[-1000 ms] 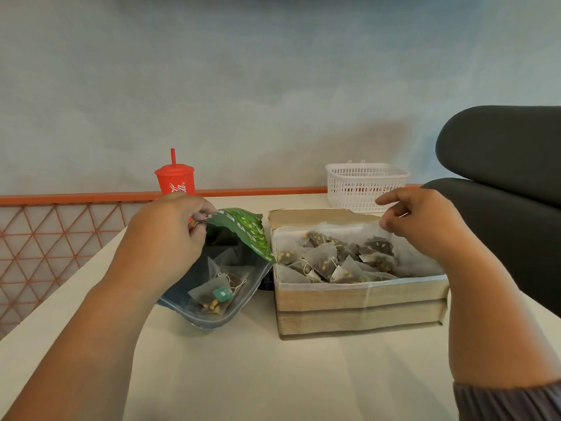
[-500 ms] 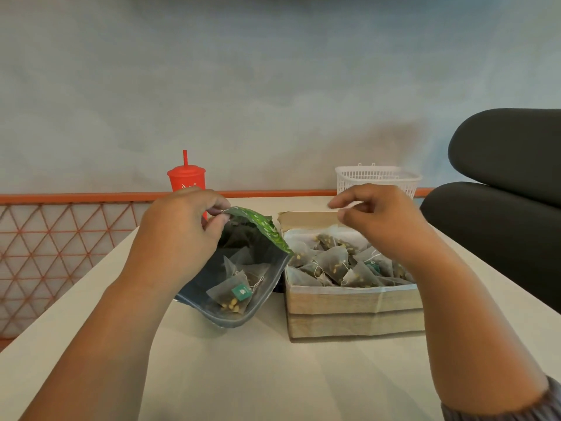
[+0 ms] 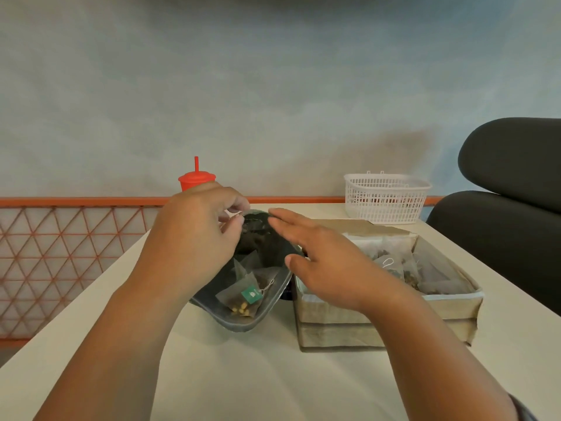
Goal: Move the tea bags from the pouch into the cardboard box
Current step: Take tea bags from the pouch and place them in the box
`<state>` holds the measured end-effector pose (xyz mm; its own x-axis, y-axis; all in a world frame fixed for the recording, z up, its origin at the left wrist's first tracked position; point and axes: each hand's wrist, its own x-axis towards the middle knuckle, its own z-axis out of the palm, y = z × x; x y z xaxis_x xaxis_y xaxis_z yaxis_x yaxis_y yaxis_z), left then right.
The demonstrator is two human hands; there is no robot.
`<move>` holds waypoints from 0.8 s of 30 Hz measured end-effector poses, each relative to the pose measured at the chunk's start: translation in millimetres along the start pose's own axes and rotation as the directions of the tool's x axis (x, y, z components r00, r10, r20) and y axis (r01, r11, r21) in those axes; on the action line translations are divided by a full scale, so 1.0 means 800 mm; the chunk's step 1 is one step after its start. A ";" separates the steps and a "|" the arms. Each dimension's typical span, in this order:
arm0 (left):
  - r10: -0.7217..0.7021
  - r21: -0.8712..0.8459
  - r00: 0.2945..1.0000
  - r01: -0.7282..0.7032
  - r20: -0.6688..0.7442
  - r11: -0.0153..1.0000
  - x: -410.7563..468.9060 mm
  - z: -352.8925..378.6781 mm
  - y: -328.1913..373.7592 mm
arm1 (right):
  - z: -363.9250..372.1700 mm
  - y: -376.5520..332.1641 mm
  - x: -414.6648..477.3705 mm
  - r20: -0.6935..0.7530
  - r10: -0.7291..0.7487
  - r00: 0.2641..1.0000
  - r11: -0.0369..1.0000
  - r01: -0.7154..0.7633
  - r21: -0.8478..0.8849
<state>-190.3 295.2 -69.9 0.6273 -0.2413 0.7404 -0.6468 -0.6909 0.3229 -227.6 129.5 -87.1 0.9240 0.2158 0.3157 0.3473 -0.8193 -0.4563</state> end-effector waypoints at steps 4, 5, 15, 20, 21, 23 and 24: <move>0.046 -0.119 0.944 -0.007 0.326 0.993 -0.006 -0.009 0.018 | 0.002 0.006 0.003 -0.049 -0.014 0.999 1.000 0.014 -0.005; 0.036 -0.094 0.901 0.005 0.432 0.996 -0.009 -0.007 0.020 | 0.003 0.007 0.004 -0.056 -0.011 0.998 1.000 0.011 -0.001; -0.095 0.289 0.740 -0.138 0.665 0.947 -0.017 0.031 0.007 | 0.002 0.010 0.003 -0.067 -0.018 0.998 1.000 0.020 0.021; -0.023 0.192 0.835 -0.100 0.550 0.976 -0.010 0.010 0.014 | 0.002 0.008 0.004 -0.075 -0.019 0.997 0.999 0.021 0.024; -0.039 0.148 0.849 -0.046 0.527 0.988 -0.009 0.002 0.017 | 0.002 0.008 0.003 -0.071 -0.022 0.997 1.000 0.023 0.020; -0.079 0.042 0.876 0.067 0.475 0.997 -0.007 -0.014 0.019 | 0.003 0.007 0.003 -0.055 -0.023 0.998 1.000 0.024 0.008; -0.088 -0.012 0.894 0.104 0.438 0.995 -0.006 -0.020 0.016 | 0.004 0.006 0.003 -0.041 -0.022 0.999 1.000 0.022 -0.002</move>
<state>-208.9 298.2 -60.0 0.8084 -0.4535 0.3752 -0.5831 -0.7043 0.4049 -223.2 128.0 -91.6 0.9088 0.2116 0.3596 0.3671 -0.8152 -0.4480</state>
